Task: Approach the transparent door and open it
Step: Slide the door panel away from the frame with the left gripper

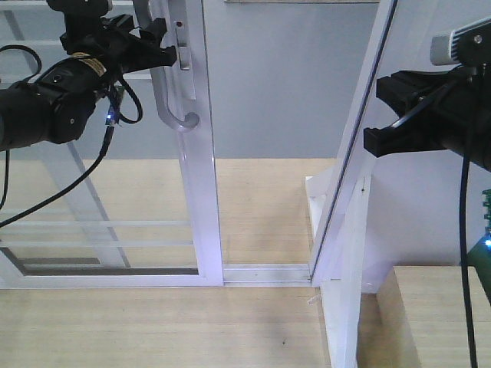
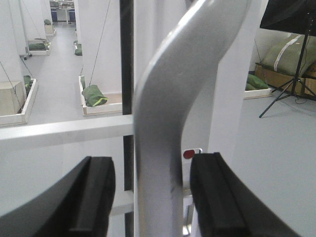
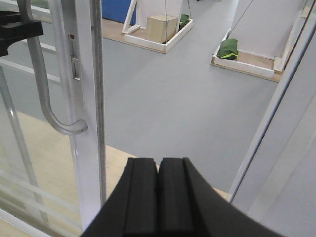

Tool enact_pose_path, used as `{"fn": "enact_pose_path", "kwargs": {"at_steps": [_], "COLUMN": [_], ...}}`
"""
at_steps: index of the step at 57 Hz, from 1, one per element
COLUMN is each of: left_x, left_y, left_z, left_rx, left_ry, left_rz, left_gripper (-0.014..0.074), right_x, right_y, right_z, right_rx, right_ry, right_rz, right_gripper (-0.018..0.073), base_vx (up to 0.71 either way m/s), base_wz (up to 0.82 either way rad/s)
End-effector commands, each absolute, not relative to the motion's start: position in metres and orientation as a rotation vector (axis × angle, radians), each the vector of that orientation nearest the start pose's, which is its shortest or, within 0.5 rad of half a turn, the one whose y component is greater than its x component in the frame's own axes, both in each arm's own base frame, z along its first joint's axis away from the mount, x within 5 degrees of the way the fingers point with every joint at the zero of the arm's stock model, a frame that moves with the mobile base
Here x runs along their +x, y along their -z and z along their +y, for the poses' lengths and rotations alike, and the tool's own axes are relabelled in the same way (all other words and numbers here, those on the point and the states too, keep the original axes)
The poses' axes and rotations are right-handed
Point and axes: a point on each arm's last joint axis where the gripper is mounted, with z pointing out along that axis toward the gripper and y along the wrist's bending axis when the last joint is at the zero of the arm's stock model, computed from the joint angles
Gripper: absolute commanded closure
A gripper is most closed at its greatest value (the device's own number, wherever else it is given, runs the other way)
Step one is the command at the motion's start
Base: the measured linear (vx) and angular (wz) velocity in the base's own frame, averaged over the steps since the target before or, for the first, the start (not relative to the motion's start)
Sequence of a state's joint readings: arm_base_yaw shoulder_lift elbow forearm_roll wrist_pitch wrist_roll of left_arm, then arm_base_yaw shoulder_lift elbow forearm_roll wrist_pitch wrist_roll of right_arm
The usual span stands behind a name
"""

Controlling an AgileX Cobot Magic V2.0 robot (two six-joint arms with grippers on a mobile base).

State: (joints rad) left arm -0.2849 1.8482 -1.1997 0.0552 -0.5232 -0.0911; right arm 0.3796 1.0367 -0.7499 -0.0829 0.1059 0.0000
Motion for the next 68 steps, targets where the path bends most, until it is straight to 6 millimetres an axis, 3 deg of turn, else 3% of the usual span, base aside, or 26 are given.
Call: {"fn": "enact_pose_path", "kwargs": {"at_steps": [1,14,34,68], "left_x": [0.411,0.413,0.413,0.418], "left_y": [-0.31,-0.311,-0.313,-0.316], "left_z": [-0.125,-0.126,-0.125,-0.103], "left_rx": [0.195,0.195,0.19,0.102], "left_ry": [0.301,0.298,0.298,0.245], "left_rz": [1.433,1.458,1.438,1.442], "left_gripper": [0.0157,0.0249,0.0606,0.0596], "right_x": [0.211,0.211,0.211,0.211], "right_y": [-0.351,-0.351,-0.351,-0.351], "right_z": [0.083,0.083,0.083,0.083], "right_rx": [-0.414,-0.414,-0.414,-0.414], "right_ry": [-0.2,-0.2,-0.2,-0.199], "right_rz": [1.702,1.702,1.701,1.701], "right_gripper": [0.0558,0.0558,0.0558,0.0558], "base_vx": [0.0,0.0,0.0,0.0], "base_wz": [0.0,0.0,0.0,0.0]}}
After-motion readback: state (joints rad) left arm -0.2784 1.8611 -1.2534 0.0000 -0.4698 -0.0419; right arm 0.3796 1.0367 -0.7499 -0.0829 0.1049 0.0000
